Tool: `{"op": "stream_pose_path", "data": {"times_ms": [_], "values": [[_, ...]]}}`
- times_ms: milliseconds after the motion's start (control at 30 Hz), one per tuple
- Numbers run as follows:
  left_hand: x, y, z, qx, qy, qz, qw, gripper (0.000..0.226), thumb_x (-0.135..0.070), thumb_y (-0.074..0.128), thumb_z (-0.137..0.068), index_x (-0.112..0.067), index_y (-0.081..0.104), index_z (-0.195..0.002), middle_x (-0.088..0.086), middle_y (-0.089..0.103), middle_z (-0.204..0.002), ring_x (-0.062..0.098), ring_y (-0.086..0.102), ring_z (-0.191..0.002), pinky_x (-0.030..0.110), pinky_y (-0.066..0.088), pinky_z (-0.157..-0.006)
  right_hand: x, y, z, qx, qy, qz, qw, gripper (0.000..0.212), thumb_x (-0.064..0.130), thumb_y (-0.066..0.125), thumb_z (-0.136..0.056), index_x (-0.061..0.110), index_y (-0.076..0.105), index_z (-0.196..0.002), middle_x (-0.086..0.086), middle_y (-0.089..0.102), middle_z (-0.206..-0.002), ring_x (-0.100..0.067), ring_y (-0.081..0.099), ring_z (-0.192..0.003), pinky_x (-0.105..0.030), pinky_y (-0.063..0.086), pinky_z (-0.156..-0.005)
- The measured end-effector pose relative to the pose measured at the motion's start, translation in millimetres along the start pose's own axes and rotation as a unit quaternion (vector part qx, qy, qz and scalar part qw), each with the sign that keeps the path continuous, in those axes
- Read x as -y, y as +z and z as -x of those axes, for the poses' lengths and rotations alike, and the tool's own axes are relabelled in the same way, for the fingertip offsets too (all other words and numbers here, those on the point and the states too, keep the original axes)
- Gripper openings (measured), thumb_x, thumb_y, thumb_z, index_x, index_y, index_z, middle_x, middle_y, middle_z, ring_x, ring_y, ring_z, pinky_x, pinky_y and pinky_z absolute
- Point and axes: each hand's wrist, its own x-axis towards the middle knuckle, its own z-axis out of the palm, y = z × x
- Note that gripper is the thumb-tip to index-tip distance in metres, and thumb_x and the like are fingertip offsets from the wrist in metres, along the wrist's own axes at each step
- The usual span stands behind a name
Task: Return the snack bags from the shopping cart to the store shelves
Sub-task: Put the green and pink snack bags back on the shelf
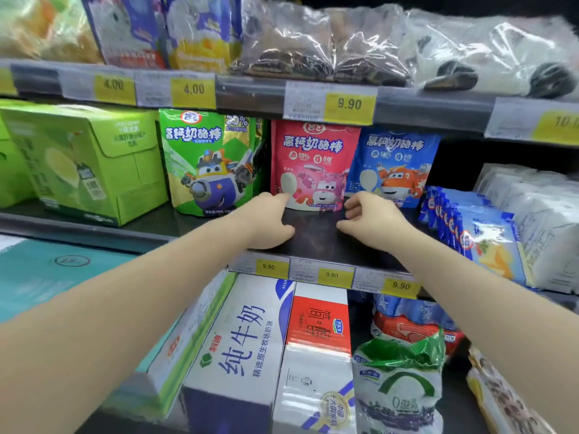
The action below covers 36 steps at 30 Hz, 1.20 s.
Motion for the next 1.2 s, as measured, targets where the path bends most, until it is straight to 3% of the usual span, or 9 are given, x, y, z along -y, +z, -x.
{"op": "stream_pose_path", "data": {"times_ms": [100,233,600,900,1200], "values": [[-5.8,-23.3,8.6,0.013,-0.008,-0.032,0.999,0.052,-0.033,0.053,-0.095,-0.013,0.043,-0.141,0.014,0.050,-0.134,0.032,0.052,-0.123,0.044,0.046,-0.101,23.1,-20.2,13.8,0.029,-0.050,0.071,0.996,0.035,0.027,0.059,-0.097,0.013,0.057,-0.130,-0.003,0.069,-0.112,-0.023,0.063,-0.105,-0.035,0.052,-0.092],[-15.7,-58.8,33.9,0.019,-0.047,-0.082,0.995,0.042,-0.032,0.050,-0.094,-0.017,0.049,-0.134,0.009,0.051,-0.131,0.033,0.056,-0.117,0.046,0.050,-0.090,67.4,-47.0,34.4,0.080,-0.104,0.127,0.983,0.034,0.029,0.059,-0.097,0.013,0.061,-0.127,-0.005,0.069,-0.115,-0.026,0.063,-0.107,-0.040,0.054,-0.091],[-7.4,-231.7,127.4,0.104,-0.092,-0.125,0.982,0.032,-0.029,0.052,-0.093,-0.015,0.054,-0.121,0.010,0.056,-0.122,0.033,0.058,-0.112,0.036,0.040,-0.072,243.5,-147.7,81.0,0.218,-0.111,0.053,0.968,0.034,0.035,0.067,-0.091,0.019,0.064,-0.122,0.001,0.071,-0.108,-0.021,0.064,-0.103,-0.036,0.052,-0.090],[18.4,-355.4,211.4,0.104,-0.152,-0.117,0.976,0.038,-0.040,0.051,-0.096,-0.017,0.053,-0.126,0.007,0.055,-0.118,0.029,0.058,-0.107,0.039,0.049,-0.080,378.3,-215.6,95.9,0.226,-0.185,0.062,0.954,0.035,0.038,0.063,-0.092,0.022,0.061,-0.122,0.003,0.066,-0.112,-0.020,0.063,-0.103,-0.042,0.055,-0.088],[51.5,-390.2,326.4,0.086,-0.289,-0.099,0.948,0.041,-0.041,0.052,-0.096,-0.019,0.051,-0.131,0.004,0.052,-0.128,0.026,0.058,-0.109,0.039,0.051,-0.083,460.2,-196.4,137.1,0.335,-0.311,0.105,0.883,0.042,0.047,0.062,-0.095,0.022,0.057,-0.128,-0.001,0.064,-0.118,-0.024,0.062,-0.103,-0.044,0.057,-0.087]]}}
